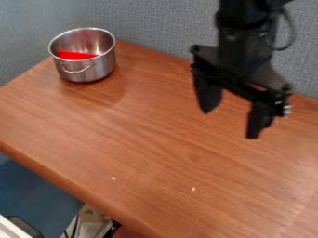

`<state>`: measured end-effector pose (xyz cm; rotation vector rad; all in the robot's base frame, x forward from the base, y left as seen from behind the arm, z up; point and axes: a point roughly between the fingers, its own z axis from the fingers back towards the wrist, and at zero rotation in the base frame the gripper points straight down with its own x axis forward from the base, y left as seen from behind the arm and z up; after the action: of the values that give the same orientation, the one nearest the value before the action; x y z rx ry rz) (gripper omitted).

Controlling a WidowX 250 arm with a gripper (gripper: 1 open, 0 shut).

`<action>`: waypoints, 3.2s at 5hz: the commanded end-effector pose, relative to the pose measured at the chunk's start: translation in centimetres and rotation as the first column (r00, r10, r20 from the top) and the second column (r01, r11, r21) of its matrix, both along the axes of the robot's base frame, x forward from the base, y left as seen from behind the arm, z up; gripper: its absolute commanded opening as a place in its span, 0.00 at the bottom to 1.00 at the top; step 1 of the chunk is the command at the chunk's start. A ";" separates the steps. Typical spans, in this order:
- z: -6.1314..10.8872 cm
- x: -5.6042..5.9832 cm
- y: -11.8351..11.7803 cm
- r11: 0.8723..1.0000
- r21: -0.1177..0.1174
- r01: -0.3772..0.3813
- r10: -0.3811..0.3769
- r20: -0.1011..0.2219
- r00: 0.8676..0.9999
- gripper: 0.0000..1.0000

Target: Put the red object in the metal pot

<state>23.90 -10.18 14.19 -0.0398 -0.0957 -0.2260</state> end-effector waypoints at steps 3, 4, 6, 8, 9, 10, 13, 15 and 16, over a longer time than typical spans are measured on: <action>-0.4 0.3 3.2 0.986 0.002 -0.166 0.166 -0.031 0.986 1.00; -1.4 0.8 3.8 0.976 -0.007 -0.218 0.218 -0.034 0.975 1.00; -1.2 -0.8 3.0 0.993 0.096 -0.064 0.067 -0.030 0.997 1.00; 1.2 -0.3 2.2 0.995 0.070 -0.064 0.063 0.017 0.998 1.00; 1.0 -1.0 3.0 0.997 0.063 -0.039 0.034 0.075 0.997 1.00; 1.2 -1.7 3.4 0.998 0.061 -0.026 0.020 0.101 0.995 1.00; -2.4 0.1 0.8 0.986 0.126 -0.113 0.107 0.053 0.993 1.00; -1.2 1.8 1.9 0.979 0.104 -0.173 0.162 0.106 0.981 1.00; 1.3 -0.3 4.6 0.982 0.054 -0.180 0.176 0.073 0.982 0.00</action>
<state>23.50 -5.68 15.19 0.0393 -0.1494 -0.0541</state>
